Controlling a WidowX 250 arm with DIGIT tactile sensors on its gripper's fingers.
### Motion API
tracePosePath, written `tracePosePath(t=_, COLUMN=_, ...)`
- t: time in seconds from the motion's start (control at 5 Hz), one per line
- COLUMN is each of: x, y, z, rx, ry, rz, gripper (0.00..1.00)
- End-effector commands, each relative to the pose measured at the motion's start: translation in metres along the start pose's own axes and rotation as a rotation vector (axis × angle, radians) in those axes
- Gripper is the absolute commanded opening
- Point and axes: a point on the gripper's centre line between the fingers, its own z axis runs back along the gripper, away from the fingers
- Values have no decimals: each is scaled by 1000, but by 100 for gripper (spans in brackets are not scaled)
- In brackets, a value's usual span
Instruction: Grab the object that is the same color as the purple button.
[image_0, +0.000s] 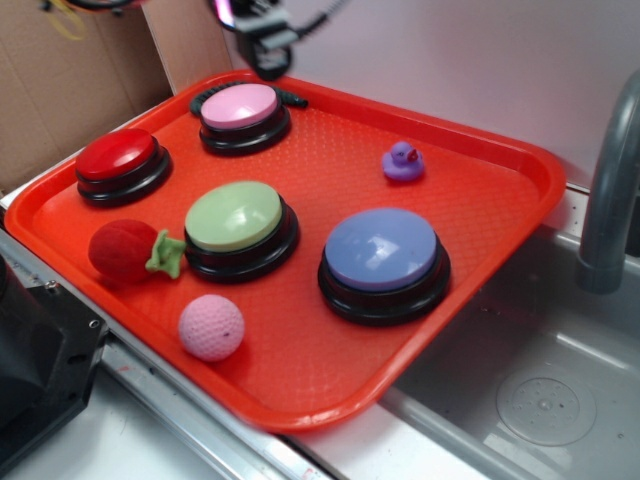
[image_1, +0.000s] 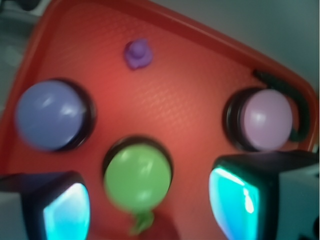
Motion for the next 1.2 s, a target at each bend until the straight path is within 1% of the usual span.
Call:
tracePosePath(t=0.0, x=50, y=-4, z=-32, rx=15, ry=-47, rz=-52, gripper=100)
tracePosePath(t=0.2, x=64, y=-6, z=-58, rx=12, ry=-17, rz=-48, gripper=100)
tracePosePath(t=0.4, x=75, y=-6, z=-76, rx=14, ry=-5, rz=-5, gripper=100)
tracePosePath(t=0.6, x=84, y=-8, z=-76, rx=23, ry=-34, rz=31, gripper=100)
tracePosePath(t=0.8, x=97, y=-8, z=-78, rx=6, ry=-56, rz=70, gripper=100)
tracePosePath(t=1.0, x=101, y=-6, z=-86, rx=-36, ry=-74, rz=104, gripper=31)
